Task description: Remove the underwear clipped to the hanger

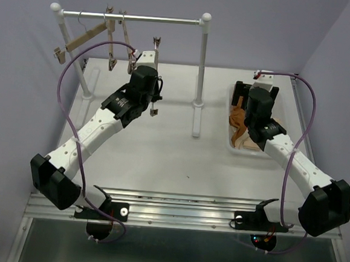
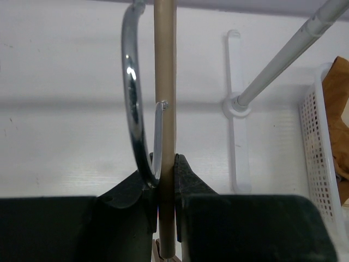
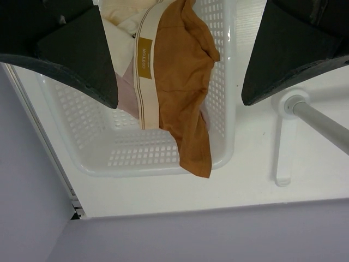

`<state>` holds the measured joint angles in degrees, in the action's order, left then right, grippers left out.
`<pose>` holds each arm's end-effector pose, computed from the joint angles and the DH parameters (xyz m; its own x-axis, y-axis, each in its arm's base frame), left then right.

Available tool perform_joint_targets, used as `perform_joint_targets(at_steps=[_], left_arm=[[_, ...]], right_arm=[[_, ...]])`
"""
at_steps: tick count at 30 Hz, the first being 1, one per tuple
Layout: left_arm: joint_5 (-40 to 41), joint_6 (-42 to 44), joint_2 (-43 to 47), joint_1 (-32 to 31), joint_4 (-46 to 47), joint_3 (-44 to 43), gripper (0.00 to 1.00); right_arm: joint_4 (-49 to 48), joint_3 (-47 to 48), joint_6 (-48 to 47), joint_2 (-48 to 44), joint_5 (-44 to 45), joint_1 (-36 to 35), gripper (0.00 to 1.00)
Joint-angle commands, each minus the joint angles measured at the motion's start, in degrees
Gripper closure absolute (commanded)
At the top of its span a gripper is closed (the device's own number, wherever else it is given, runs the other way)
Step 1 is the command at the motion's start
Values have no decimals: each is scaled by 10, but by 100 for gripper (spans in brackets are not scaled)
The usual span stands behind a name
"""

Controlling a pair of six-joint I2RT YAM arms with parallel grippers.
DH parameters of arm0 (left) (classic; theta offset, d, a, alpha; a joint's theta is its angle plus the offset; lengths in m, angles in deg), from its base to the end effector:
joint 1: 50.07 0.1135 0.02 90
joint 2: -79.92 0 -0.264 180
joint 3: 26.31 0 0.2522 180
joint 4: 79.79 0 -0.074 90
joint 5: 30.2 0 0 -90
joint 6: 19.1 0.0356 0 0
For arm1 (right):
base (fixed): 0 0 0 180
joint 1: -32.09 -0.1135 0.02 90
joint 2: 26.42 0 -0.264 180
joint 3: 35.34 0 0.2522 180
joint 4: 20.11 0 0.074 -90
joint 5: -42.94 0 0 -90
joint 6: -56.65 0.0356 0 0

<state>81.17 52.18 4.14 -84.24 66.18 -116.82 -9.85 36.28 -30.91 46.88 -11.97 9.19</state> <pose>0.2557 -0.1579 0.3981 -0.3355 -0.1335 -0.9325 0.1381 0.9722 -0.1888 0.2817 0.0968 0.3376 -0.1819 -0.0390 -0.9825 0.2076 0.9752 -0.0772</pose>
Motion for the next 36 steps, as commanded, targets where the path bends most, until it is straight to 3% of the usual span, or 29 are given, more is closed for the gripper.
perform_joint_targets(at_steps=[1,21,36], left_arm=[[34,40,-43,6,18,-91,100],[44,133,-240,62,-38,-427,100],[8,203,-254,104,39,-443,100]], right_arm=[[-26,8,7,-21,2,0,0],[-31,1,-3,-35,16,0,0],[-44,23,-15,1,1,0,0]])
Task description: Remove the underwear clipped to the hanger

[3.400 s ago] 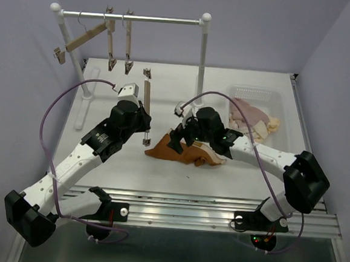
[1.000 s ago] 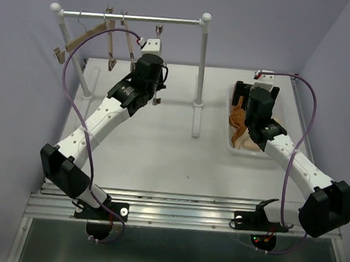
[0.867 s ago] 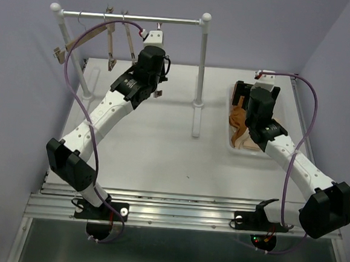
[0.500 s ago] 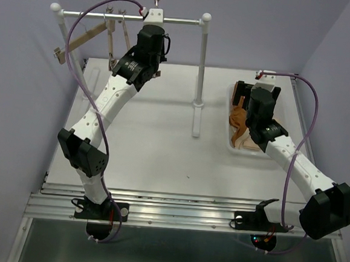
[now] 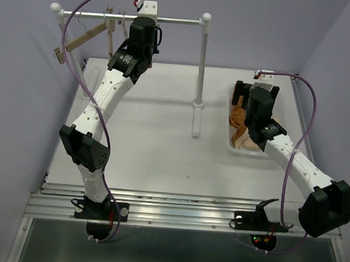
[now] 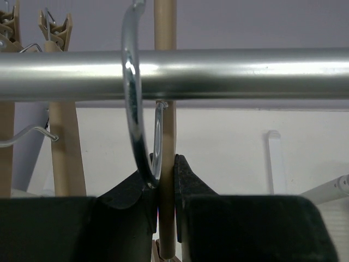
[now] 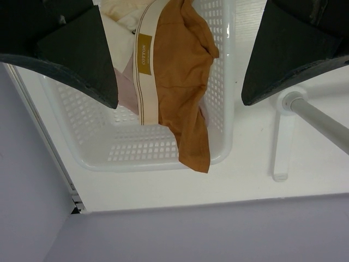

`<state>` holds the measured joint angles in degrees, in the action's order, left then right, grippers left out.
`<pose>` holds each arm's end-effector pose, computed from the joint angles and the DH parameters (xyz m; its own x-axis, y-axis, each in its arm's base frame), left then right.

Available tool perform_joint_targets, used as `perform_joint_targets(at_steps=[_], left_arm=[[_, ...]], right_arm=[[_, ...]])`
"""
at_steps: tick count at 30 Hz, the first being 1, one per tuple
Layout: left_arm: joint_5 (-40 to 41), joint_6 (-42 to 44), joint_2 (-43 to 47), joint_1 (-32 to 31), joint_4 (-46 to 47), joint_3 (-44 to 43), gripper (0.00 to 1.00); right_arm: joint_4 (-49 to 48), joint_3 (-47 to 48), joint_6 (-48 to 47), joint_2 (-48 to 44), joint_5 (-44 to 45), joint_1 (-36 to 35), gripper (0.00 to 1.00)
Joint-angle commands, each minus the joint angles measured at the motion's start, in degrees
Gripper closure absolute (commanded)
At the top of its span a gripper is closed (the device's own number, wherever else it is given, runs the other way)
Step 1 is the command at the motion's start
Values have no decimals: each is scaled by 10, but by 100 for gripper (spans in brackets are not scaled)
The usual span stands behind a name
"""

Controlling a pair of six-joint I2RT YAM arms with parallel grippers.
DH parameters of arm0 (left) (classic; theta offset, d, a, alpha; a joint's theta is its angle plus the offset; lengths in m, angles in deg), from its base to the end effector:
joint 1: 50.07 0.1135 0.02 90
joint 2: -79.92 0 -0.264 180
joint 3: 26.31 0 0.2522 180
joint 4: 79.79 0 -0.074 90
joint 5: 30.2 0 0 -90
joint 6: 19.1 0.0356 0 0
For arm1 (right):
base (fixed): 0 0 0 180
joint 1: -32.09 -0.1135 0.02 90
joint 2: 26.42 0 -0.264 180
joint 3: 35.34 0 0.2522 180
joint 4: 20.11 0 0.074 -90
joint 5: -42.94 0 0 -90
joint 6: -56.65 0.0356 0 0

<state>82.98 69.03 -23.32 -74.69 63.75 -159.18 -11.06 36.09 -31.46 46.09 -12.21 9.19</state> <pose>0.3746 -0.1563 0.4825 -0.1090 0.0169 -0.9939 0.0241 0.9996 0.0144 0.2791 0.0958 0.3424 -0.1554 -0.0363 -0.9872 0.2041 0.9766 -0.0680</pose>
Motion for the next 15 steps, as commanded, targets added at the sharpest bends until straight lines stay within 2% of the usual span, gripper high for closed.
perform_joint_targets(at_steps=[1,15], left_arm=[[-13,35,23,10,67,-19,100],[-52,35,-11,47,73,-58,100]], right_arm=[[-33,26,-10,11,3,0,0],[-34,28,-11,17,2,0,0]])
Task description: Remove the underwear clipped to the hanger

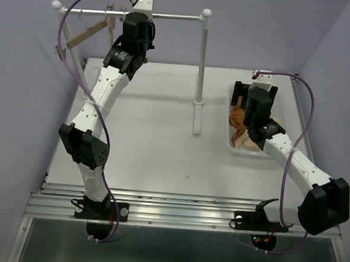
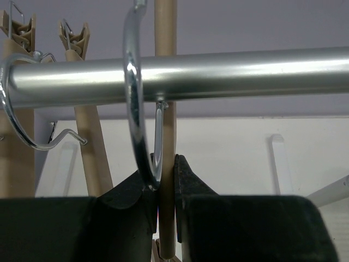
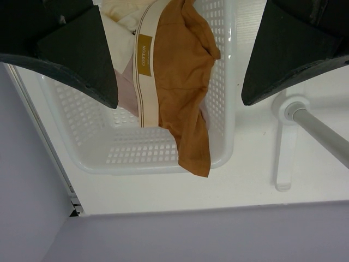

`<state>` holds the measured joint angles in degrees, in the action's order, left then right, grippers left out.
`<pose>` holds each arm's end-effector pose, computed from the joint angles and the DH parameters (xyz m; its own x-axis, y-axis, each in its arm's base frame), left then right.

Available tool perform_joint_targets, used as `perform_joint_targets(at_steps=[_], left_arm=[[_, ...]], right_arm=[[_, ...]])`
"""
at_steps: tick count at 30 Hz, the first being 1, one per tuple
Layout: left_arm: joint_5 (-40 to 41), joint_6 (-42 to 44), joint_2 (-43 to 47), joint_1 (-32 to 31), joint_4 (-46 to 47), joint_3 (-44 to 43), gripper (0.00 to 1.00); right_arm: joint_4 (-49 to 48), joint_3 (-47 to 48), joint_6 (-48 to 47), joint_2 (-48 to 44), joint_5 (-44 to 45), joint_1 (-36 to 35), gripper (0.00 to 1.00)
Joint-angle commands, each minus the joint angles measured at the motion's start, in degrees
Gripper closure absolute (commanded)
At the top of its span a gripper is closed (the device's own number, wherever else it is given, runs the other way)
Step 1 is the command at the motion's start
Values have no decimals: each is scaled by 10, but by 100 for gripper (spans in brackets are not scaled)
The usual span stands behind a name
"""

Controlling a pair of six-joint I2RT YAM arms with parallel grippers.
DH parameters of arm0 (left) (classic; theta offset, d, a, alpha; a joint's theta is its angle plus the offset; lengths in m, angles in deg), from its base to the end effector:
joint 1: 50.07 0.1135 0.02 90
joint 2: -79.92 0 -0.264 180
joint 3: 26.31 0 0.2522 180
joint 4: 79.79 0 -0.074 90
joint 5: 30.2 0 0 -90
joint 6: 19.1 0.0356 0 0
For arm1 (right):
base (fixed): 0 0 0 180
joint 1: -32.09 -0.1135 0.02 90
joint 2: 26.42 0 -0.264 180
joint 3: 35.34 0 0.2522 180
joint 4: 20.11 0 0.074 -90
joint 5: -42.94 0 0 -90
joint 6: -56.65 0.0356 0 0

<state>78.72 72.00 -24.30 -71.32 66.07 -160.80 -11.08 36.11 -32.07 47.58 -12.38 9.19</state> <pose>0.3864 -0.1379 0.4893 -0.0621 0.0436 -0.9971 0.0425 0.9983 0.0410 0.2846 0.0982 0.3353 -0.1805 -0.0563 -0.9820 0.1976 0.9759 -0.0923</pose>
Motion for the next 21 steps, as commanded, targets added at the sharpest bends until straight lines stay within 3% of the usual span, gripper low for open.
perform_joint_targets(at_steps=[1,15,21], left_arm=[[-11,2,-4,17,48,-45,100],[-33,-21,-45,28,6,-49,100],[-44,-35,-23,28,16,-6,100]], right_arm=[[-34,28,-6,2,3,0,0],[-34,24,-6,1,2,0,0],[-33,23,-6,-1,0,0,0]])
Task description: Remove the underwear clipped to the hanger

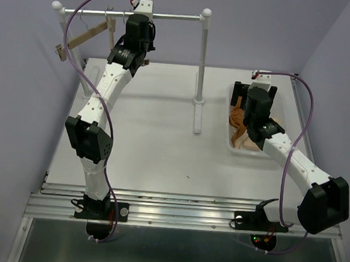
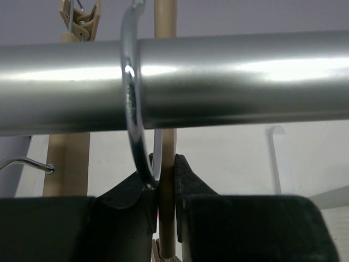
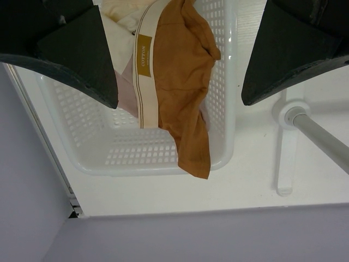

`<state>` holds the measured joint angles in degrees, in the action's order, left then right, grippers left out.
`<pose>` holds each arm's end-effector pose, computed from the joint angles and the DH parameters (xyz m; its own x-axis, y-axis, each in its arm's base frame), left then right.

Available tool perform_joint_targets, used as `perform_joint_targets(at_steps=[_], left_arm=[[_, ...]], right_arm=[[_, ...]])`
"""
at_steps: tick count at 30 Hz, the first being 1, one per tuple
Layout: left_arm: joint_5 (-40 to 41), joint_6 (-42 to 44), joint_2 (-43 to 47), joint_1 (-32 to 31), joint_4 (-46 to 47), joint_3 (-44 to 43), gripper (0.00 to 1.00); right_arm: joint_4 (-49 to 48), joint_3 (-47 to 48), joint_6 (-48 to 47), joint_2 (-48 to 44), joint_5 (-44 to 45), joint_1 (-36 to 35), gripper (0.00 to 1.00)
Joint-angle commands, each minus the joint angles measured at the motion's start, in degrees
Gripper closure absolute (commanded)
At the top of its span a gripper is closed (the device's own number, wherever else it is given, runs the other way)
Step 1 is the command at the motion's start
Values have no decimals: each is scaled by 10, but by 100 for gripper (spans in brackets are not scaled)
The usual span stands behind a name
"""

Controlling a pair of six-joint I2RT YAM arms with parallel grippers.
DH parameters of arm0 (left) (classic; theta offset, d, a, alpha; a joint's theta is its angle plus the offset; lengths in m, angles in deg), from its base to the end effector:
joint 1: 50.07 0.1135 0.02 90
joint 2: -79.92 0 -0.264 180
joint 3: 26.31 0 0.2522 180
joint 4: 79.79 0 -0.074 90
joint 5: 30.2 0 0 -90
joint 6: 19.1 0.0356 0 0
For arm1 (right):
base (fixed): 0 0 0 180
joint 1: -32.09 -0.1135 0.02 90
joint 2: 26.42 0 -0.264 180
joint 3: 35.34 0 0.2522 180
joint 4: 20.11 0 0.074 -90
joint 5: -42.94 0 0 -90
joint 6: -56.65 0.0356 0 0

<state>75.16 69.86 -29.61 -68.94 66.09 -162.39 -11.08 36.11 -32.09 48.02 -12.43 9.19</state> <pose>0.4206 -0.1338 0.4608 -0.1258 0.0245 -0.9918 0.0611 0.9980 0.0169 0.2861 0.0989 0.3332 -0.1876 -0.0596 -0.9804 0.1960 0.9758 -0.0968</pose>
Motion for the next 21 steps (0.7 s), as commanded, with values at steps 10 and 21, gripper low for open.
perform_joint_targets(at_steps=[10,21], left_arm=[[-22,-39,69,4,-6,5,45],[-52,-80,179,-5,19,81,2]], right_arm=[[-32,20,3,-20,-18,0,0],[-32,-6,50,-58,-45,0,0]])
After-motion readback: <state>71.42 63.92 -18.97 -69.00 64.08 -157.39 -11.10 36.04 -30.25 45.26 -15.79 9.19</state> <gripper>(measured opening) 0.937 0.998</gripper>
